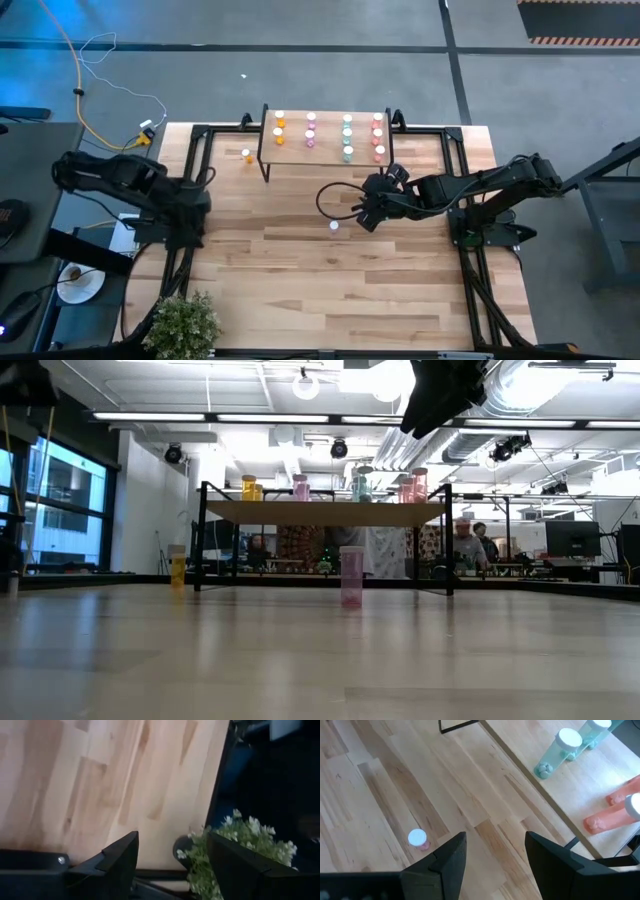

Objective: Pick and place medicine bottles onto shelf by color
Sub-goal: Adjust the plant on the table

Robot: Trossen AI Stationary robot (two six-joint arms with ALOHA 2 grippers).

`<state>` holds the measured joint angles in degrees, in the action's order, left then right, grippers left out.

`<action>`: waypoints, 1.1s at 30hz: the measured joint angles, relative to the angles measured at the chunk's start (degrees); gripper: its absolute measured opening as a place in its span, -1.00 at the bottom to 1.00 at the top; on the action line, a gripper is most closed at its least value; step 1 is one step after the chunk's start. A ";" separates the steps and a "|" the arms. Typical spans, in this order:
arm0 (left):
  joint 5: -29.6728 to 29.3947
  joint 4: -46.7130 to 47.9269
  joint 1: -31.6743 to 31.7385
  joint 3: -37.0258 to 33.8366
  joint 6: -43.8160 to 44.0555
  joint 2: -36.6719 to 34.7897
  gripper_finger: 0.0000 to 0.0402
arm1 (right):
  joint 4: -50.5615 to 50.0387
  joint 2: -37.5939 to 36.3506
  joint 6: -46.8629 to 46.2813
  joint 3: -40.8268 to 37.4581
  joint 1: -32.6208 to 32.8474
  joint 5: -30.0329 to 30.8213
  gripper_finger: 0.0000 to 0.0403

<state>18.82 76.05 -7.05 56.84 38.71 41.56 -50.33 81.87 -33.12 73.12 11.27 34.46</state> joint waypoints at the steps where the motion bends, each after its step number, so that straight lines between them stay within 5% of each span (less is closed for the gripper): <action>1: -0.14 0.00 -1.36 0.00 1.19 0.00 0.12 | 0.00 0.00 -0.07 0.00 0.00 0.00 -0.03; 15: -1.64 -8.07 -18.90 -0.17 16.84 2.83 0.12 | 0.02 0.00 0.00 0.00 0.00 0.02 -0.03; 33: -1.60 -20.94 -38.26 -0.24 35.32 15.24 0.12 | 0.06 0.00 0.13 0.00 0.00 0.04 -0.03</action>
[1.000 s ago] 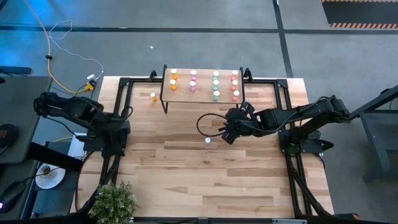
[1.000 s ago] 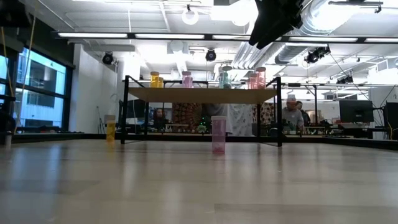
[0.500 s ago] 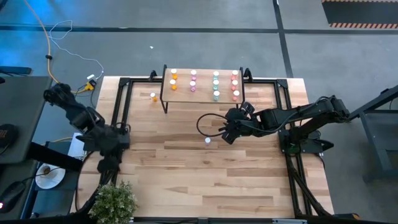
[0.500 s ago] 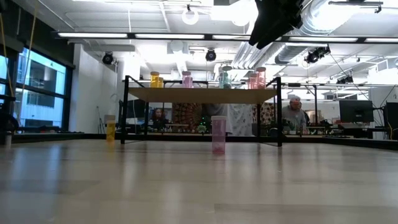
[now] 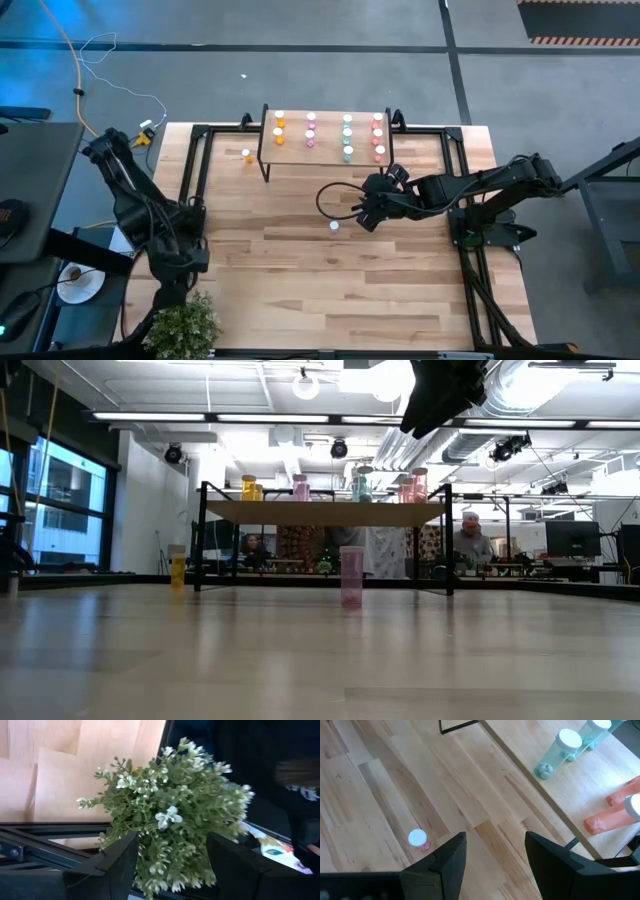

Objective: Pick and place medicine bottles onto shelf by color
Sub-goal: Adjust the plant on the table

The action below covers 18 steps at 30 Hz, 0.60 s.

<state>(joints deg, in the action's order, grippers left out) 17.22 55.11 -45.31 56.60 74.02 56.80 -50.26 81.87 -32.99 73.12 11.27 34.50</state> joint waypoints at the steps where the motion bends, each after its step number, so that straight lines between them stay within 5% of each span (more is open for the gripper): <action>1: -0.12 -0.04 -0.48 0.00 0.47 0.84 0.12 | 0.10 0.00 0.00 0.00 0.00 0.00 -0.03; 18: -0.65 -5.50 -1.86 -0.02 -1.31 10.16 0.12 | 0.81 0.00 0.21 0.00 0.00 0.01 -0.03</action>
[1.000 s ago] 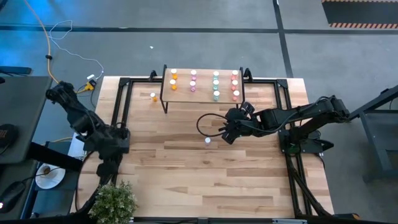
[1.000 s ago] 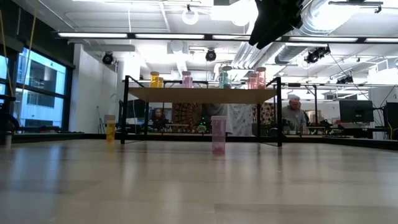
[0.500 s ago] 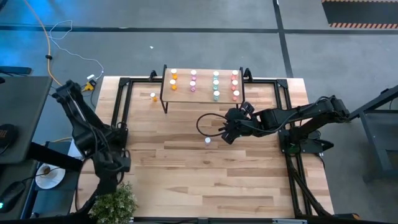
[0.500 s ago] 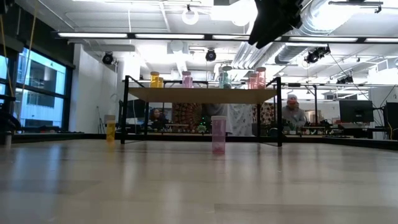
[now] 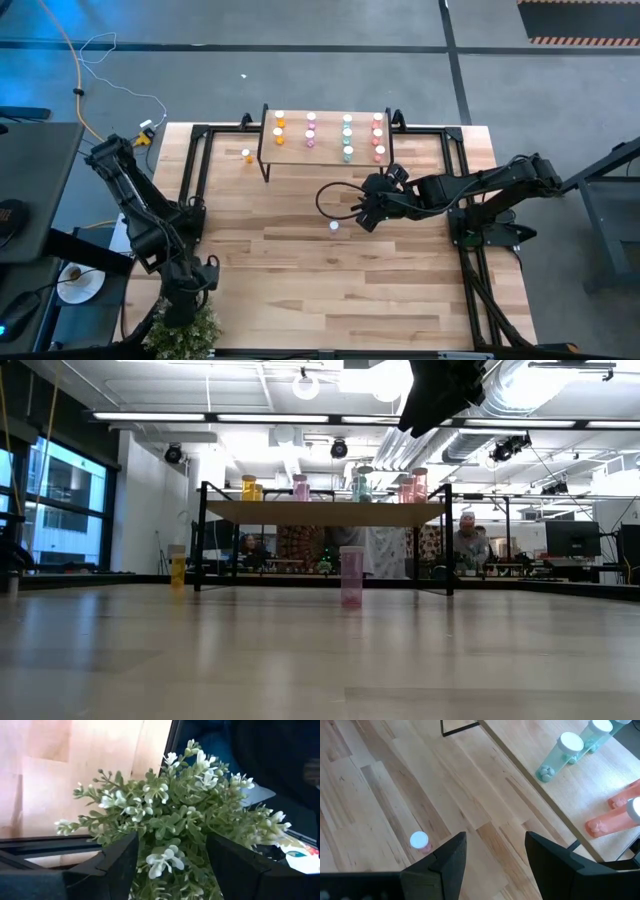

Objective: Pick and place medicine bottles onto shelf by color
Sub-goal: Adjust the plant on the table

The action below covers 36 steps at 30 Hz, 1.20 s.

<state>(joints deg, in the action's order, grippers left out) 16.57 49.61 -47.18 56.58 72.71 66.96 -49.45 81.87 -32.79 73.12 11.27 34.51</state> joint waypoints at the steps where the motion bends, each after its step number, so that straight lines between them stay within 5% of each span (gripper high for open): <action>1: 0.15 -0.15 -0.10 0.00 0.11 0.23 0.12 | 0.02 0.00 0.26 0.00 0.00 0.00 -0.03; 9: -0.34 0.02 -0.92 -0.02 0.17 2.05 0.01 | 0.03 0.00 0.26 0.00 0.02 0.01 -0.03; 25: -3.67 0.09 -1.37 -0.02 -5.29 1.55 -0.94 | 0.53 0.01 0.25 0.00 0.02 0.01 -0.03; 36: -6.76 0.64 -1.35 -0.02 -5.44 -1.29 -0.98 | 0.61 0.00 0.27 0.00 0.02 0.01 -0.03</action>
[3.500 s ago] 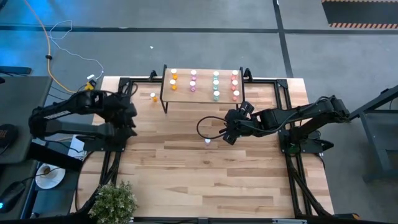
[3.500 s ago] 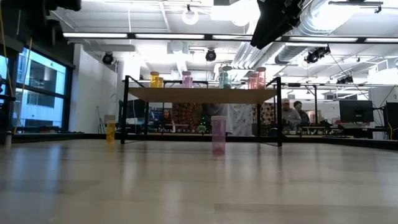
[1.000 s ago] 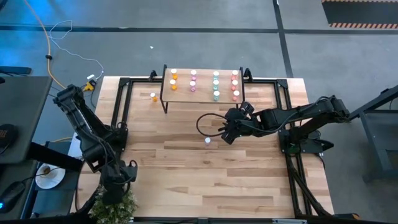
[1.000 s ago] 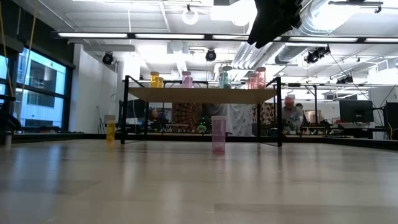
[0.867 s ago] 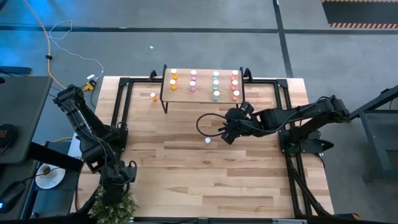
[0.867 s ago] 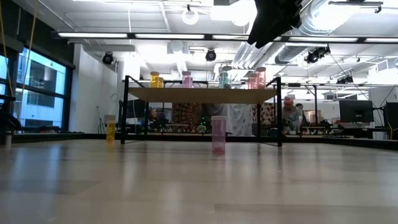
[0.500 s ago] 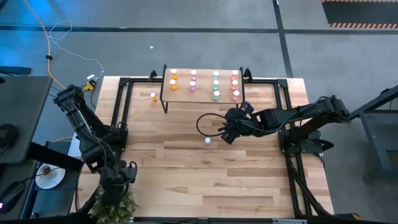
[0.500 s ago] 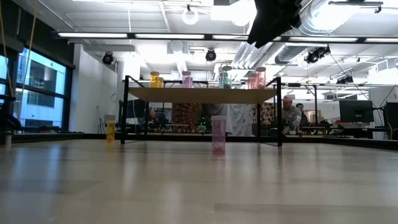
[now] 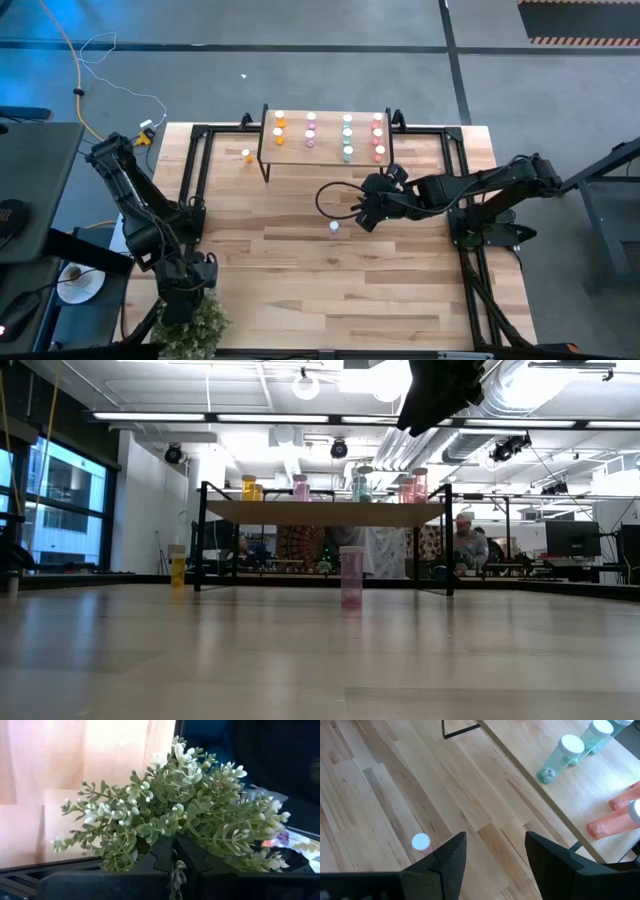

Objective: Pick and place medicine bottles onto shelf by color
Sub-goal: Adjust the plant on the table

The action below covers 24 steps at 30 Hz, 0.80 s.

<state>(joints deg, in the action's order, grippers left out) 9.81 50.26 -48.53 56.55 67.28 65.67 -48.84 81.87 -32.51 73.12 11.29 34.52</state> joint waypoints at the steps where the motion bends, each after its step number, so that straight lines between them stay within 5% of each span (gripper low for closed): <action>1: -0.56 0.39 0.00 0.00 0.02 -0.15 -0.99 | 0.00 0.01 -0.01 0.00 0.00 -0.01 -0.03; 10: -1.81 11.86 1.26 0.02 1.29 -0.15 -1.00 | 0.02 0.01 -0.02 -0.01 0.00 -0.01 -0.03; 24: -2.39 11.70 4.31 1.70 -3.91 -0.13 -1.00 | 0.02 0.01 0.05 -0.02 0.00 -0.02 -0.03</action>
<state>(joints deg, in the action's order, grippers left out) 7.43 61.95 -44.23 58.26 63.36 65.54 -48.82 81.87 -32.47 73.11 11.29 34.50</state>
